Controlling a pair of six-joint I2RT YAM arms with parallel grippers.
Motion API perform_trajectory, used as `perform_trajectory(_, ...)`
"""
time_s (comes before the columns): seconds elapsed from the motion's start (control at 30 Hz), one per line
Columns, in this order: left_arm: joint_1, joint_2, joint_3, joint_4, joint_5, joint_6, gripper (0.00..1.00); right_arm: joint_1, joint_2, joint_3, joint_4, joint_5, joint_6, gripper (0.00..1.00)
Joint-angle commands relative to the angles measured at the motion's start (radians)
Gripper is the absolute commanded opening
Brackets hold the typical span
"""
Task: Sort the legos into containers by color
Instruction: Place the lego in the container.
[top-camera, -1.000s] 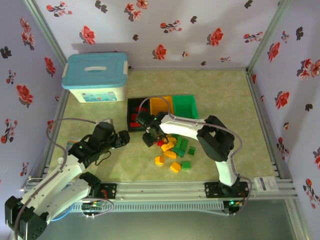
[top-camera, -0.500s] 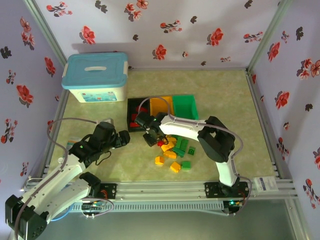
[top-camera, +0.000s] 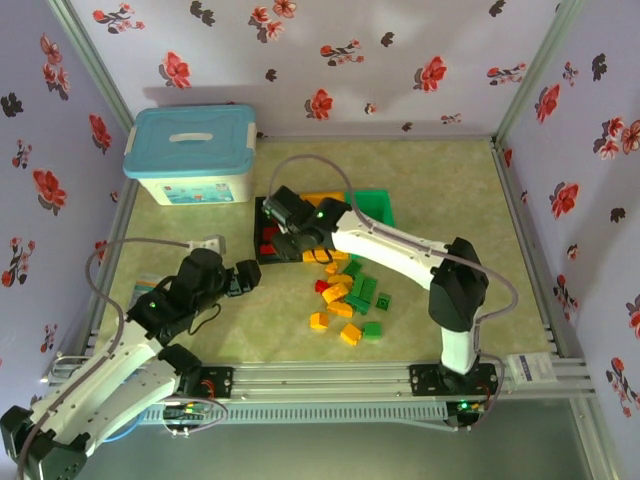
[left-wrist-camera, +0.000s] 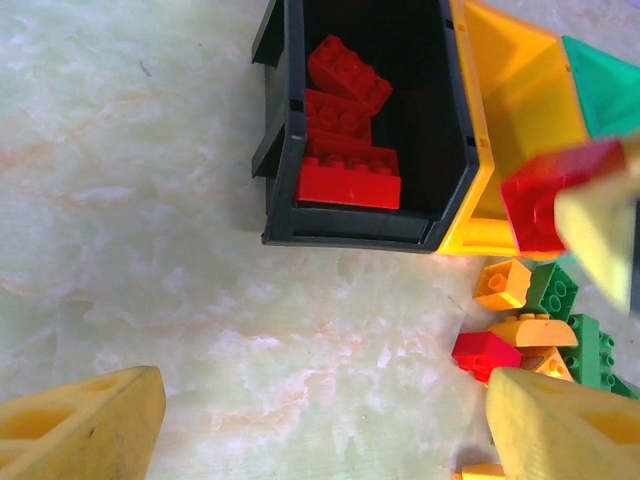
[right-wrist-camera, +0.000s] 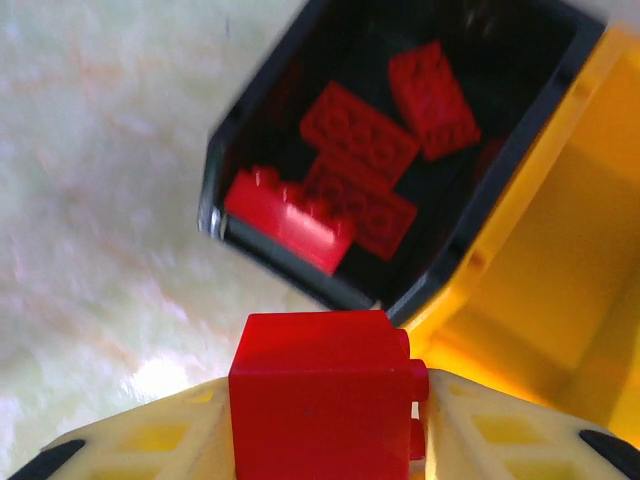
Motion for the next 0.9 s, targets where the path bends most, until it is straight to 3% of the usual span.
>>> perform_trajectory(0.0,-0.025,-0.009,0.010,0.031,-0.038,0.020,0.84,-0.039,0.100,0.119,-0.054,0.010,-0.022,0.45)
perform_trajectory(0.23,-0.097,0.009,0.029,0.002,-0.106,0.021,0.83,-0.072,0.255,0.356,-0.156,0.030,-0.028,0.50)
perform_trajectory(0.27,-0.107,0.011,0.026,0.002,-0.115,0.019,0.83,-0.076,0.270,0.381,-0.169,0.040,-0.022,0.55)
perform_trajectory(0.33,-0.125,0.017,0.029,0.001,-0.128,0.017,0.83,-0.078,0.277,0.408,-0.182,0.049,-0.012,0.82)
perform_trajectory(0.4,-0.145,0.033,0.036,-0.004,-0.140,0.022,0.83,-0.076,0.264,0.406,-0.177,0.052,-0.005,0.93)
perform_trajectory(0.73,-0.240,0.167,0.063,0.061,-0.143,0.067,0.83,-0.105,0.015,0.119,-0.062,0.132,0.027,0.97)
perform_trajectory(0.87,-0.263,0.256,0.069,0.169,-0.035,0.090,0.81,-0.148,-0.148,-0.098,0.055,0.137,0.084,0.99)
